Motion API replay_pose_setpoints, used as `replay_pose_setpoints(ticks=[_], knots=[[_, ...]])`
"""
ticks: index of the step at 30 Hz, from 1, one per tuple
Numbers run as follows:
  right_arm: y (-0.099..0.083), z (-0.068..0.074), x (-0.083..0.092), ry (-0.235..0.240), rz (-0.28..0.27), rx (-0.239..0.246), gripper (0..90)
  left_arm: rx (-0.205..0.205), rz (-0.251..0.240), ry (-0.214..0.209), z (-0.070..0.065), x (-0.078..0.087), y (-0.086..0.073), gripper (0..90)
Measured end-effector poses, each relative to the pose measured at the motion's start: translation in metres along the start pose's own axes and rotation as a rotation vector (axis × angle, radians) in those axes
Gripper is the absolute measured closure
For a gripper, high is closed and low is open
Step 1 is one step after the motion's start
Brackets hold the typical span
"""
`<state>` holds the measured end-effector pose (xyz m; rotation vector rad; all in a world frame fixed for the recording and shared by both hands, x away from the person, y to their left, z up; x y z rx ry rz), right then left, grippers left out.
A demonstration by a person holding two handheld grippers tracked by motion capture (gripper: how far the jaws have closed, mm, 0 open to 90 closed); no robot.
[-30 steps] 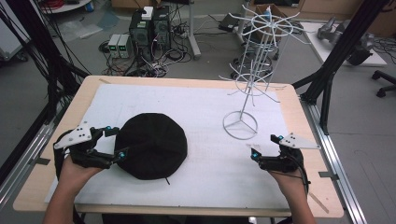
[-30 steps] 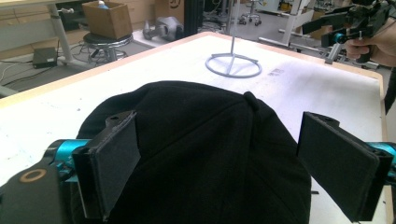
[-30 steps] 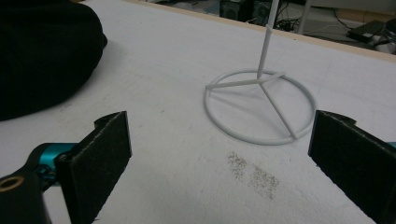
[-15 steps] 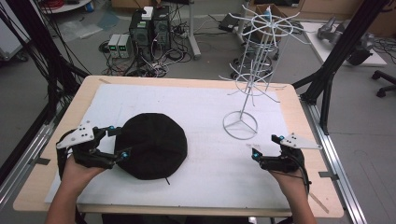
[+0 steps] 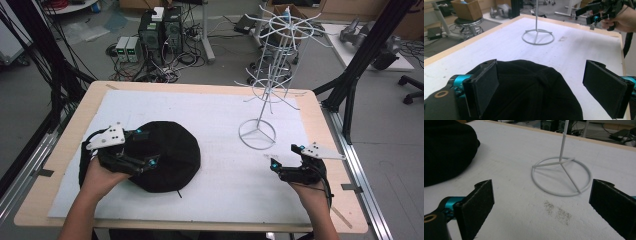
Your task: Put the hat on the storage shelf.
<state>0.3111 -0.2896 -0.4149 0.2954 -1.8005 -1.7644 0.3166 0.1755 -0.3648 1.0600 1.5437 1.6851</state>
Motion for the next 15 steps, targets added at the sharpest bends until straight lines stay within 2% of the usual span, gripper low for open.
replay_pose_setpoints(ticks=[7, 12, 15], knots=[[-0.001, 0.000, 0.000, -0.001, 0.006, -0.004, 5.1, -0.012, 0.044, 0.010, 0.000, -0.016, -0.004, 13.6], [-0.002, 0.000, -0.001, 0.000, 0.010, 0.002, 5.1, -0.043, 0.134, 0.040, 0.004, -0.029, -0.014, 13.8], [-0.002, 0.000, -0.002, -0.002, 0.012, 0.006, 5.1, -0.055, 0.155, 0.045, 0.005, -0.033, -0.017, 13.8]])
Point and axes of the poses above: each handheld gripper's, and its own axes: x roughly backward along the jaws, y roughly out of its top, z roughly to its left, the point moved 4 cm from there along -x, roughly forward along the jaws, and after that the axes turned 10 degrees about -z, right-handed, at the moved point
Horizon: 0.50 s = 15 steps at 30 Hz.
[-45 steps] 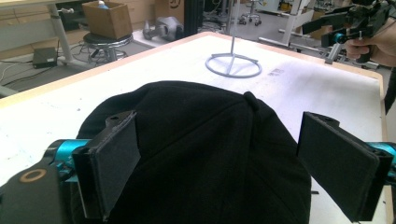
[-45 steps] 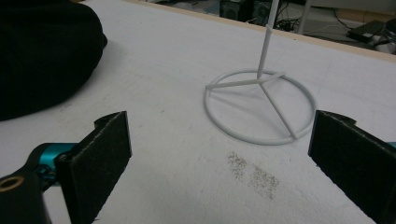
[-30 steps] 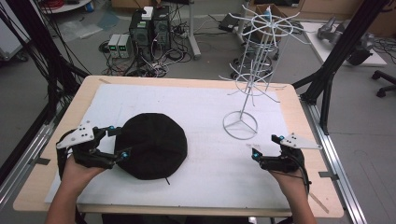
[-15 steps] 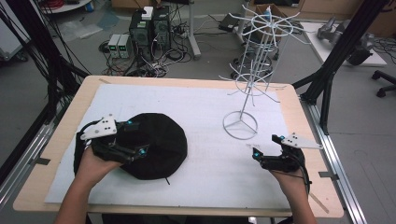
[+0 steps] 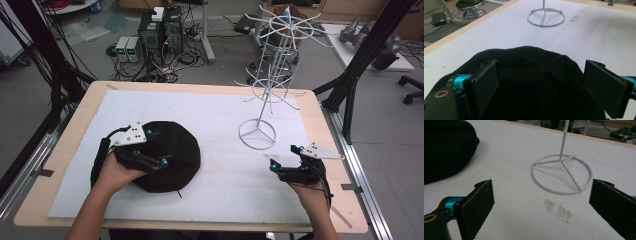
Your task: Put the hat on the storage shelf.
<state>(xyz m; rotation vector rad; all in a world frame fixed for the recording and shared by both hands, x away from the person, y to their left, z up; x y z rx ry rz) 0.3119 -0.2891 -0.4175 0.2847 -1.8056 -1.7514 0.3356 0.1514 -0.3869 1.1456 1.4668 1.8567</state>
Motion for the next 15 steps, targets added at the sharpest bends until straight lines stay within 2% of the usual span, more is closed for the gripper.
replay_pose_setpoints(ticks=[5, 11, 15], knots=[[-0.002, 0.000, 0.000, -0.003, 0.006, -0.014, 5.1, -0.048, 0.068, 0.024, -0.004, -0.014, -0.008, 13.8], [-0.002, -0.002, 0.000, -0.005, 0.002, -0.014, 5.1, -0.081, 0.106, 0.050, -0.005, -0.018, -0.012, 15.3], [-0.002, -0.002, 0.000, -0.005, 0.000, -0.012, 5.1, -0.083, 0.128, 0.061, -0.004, -0.020, -0.015, 28.7]])
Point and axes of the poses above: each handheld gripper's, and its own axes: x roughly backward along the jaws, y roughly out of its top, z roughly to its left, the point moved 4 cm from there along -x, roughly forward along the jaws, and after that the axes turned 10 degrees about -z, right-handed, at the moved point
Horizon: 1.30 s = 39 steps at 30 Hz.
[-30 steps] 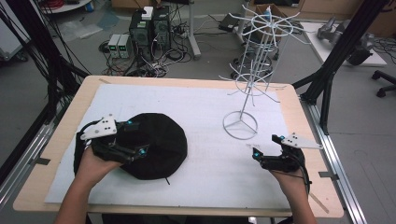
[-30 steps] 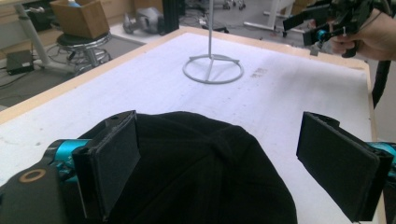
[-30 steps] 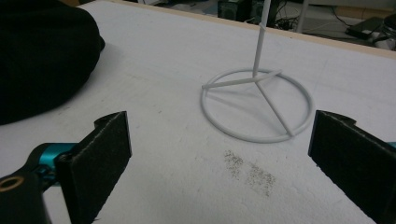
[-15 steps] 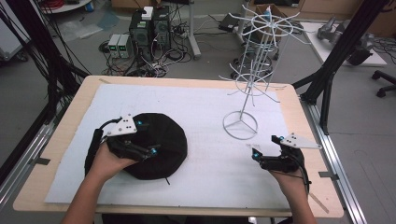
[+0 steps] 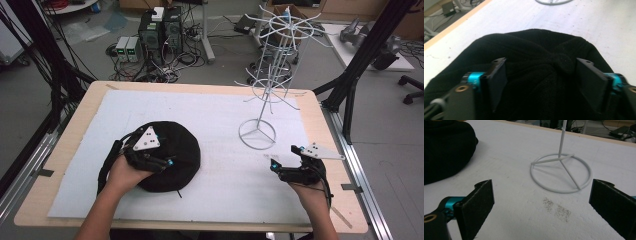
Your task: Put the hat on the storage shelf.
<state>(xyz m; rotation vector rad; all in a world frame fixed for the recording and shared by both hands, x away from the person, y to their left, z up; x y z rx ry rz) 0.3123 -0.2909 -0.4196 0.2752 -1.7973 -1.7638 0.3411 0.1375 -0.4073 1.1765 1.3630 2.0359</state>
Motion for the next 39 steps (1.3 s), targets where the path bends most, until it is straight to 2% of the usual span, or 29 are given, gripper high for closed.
replay_pose_setpoints(ticks=[3, 7, 8, 10, 11, 12, 17, 21, 24, 28, 30, 31, 33, 34, 35, 37, 38, 39], knots=[[0.000, 0.000, 0.000, 0.000, -0.001, -0.003, 5.1, 0.002, -0.003, 0.007, 0.000, -0.002, -0.002, 31.1], [0.000, -0.001, 0.000, -0.003, -0.002, -0.005, 5.1, -0.009, 0.028, 0.015, -0.001, -0.005, -0.006, 38.0], [0.000, -0.001, 0.001, -0.003, -0.002, -0.008, 5.1, -0.017, 0.042, 0.001, -0.002, -0.005, -0.007, 45.7], [0.000, 0.000, 0.001, -0.005, 0.000, -0.005, 5.1, -0.026, 0.041, 0.001, -0.003, -0.006, -0.008, 52.5], [0.000, 0.000, 0.001, -0.005, 0.000, -0.005, 5.1, -0.036, 0.048, -0.002, -0.003, -0.007, -0.008, 52.5], [0.000, 0.000, 0.000, -0.006, 0.005, -0.009, 5.1, -0.042, 0.052, -0.004, -0.004, -0.007, -0.008, 59.7], [0.000, 0.000, 0.000, -0.005, 0.005, -0.003, 5.1, -0.048, 0.058, 0.001, -0.004, -0.007, -0.009, 67.6], [0.001, 0.000, 0.000, -0.005, 0.005, 0.000, 5.1, -0.042, 0.002, -0.018, -0.004, -0.002, -0.004, 71.5], [0.002, 0.000, 0.000, -0.004, 0.001, 0.006, 5.1, -0.027, -0.065, -0.023, -0.002, 0.011, 0.007, 73.4], [0.002, 0.001, 0.000, -0.006, 0.005, 0.003, 5.1, -0.041, -0.096, -0.025, 0.000, 0.022, 0.019, 73.8], [0.001, 0.001, 0.000, -0.002, 0.006, 0.008, 5.1, -0.035, -0.139, -0.045, 0.002, 0.029, 0.031, 73.9], [0.001, 0.001, 0.000, -0.002, 0.006, 0.008, 5.1, -0.035, -0.139, -0.045, 0.002, 0.029, 0.031, 73.9], [0.001, 0.001, -0.001, -0.003, 0.010, 0.006, 5.1, -0.020, -0.178, -0.061, 0.003, 0.034, 0.041, 73.9], [0.001, 0.001, -0.001, -0.002, 0.010, 0.005, 5.1, -0.008, -0.216, -0.077, 0.004, 0.038, 0.048, 73.9], [0.001, 0.001, -0.001, -0.002, 0.010, 0.005, 5.1, -0.008, -0.216, -0.077, 0.004, 0.038, 0.048, 73.9], [0.001, 0.001, -0.001, -0.002, 0.011, 0.006, 5.1, 0.007, -0.257, -0.098, 0.006, 0.042, 0.057, 74.0], [0.000, 0.001, -0.001, -0.004, 0.014, 0.005, 5.1, 0.019, -0.294, -0.116, 0.006, 0.045, 0.065, 74.0], [0.000, 0.001, -0.001, -0.004, 0.014, 0.005, 5.1, 0.019, -0.294, -0.116, 0.006, 0.045, 0.065, 73.9]])
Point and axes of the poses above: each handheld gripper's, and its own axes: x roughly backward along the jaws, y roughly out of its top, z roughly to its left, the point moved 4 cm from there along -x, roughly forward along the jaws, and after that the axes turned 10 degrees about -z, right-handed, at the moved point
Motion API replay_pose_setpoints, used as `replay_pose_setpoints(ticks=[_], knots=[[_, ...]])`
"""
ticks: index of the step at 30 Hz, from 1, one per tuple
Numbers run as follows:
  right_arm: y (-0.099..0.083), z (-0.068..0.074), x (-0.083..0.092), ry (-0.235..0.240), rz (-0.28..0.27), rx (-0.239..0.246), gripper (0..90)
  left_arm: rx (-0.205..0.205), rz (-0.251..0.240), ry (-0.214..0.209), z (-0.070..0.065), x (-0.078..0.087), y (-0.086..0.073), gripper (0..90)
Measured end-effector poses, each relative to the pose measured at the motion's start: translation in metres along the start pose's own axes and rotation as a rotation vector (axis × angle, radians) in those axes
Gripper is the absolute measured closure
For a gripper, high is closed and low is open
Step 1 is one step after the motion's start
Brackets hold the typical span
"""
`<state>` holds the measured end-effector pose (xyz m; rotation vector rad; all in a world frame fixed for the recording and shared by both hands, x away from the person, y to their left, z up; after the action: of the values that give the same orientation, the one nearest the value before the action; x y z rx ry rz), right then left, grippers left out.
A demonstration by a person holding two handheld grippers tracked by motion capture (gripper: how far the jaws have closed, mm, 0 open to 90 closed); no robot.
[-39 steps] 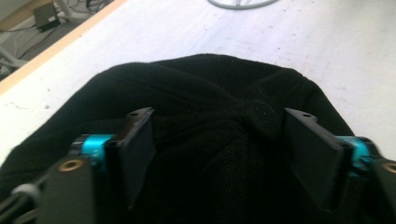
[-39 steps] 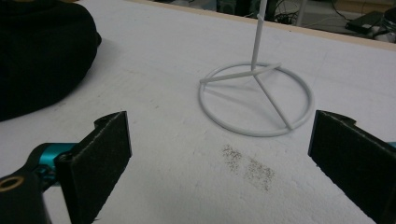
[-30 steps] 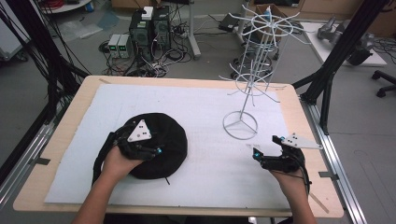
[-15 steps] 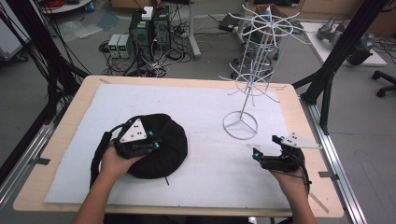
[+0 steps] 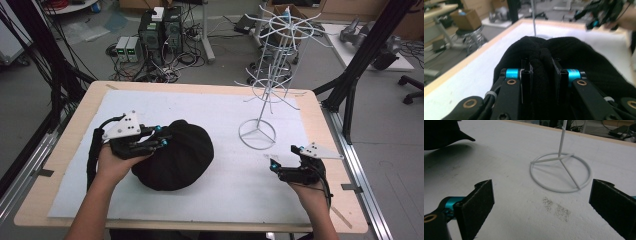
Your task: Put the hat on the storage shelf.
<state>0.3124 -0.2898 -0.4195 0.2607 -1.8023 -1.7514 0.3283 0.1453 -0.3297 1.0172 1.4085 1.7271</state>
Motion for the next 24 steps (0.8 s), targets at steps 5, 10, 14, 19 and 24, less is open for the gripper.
replay_pose_setpoints(ticks=[5, 10, 14, 19, 24], knots=[[-0.001, 0.000, -0.001, 0.001, 0.002, -0.005, 5.1, 0.005, -0.057, -0.040, -0.001, -0.004, 0.022, 73.9], [-0.001, -0.001, -0.001, 0.004, 0.003, -0.004, 5.1, -0.014, -0.067, -0.080, 0.002, -0.011, 0.040, 73.8], [0.000, -0.001, -0.001, 0.003, -0.006, 0.000, 5.1, 0.012, -0.112, -0.097, 0.006, -0.015, 0.054, 73.8], [-0.001, -0.001, 0.000, 0.004, -0.005, -0.002, 5.1, 0.024, -0.150, -0.127, 0.012, -0.015, 0.071, 73.8], [-0.001, -0.002, -0.001, 0.004, -0.004, -0.002, 5.1, 0.033, -0.184, -0.133, 0.017, -0.016, 0.084, 73.8]])
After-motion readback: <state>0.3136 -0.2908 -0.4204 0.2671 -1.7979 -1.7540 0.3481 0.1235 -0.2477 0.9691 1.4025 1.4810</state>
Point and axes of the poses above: each handheld gripper's, and its own axes: x roughly backward along the jaws, y roughly out of its top, z roughly to its left, the point moved 4 cm from there along -x, roughly forward along the jaws, and after that the axes turned 10 degrees about -z, right-handed, at the moved point
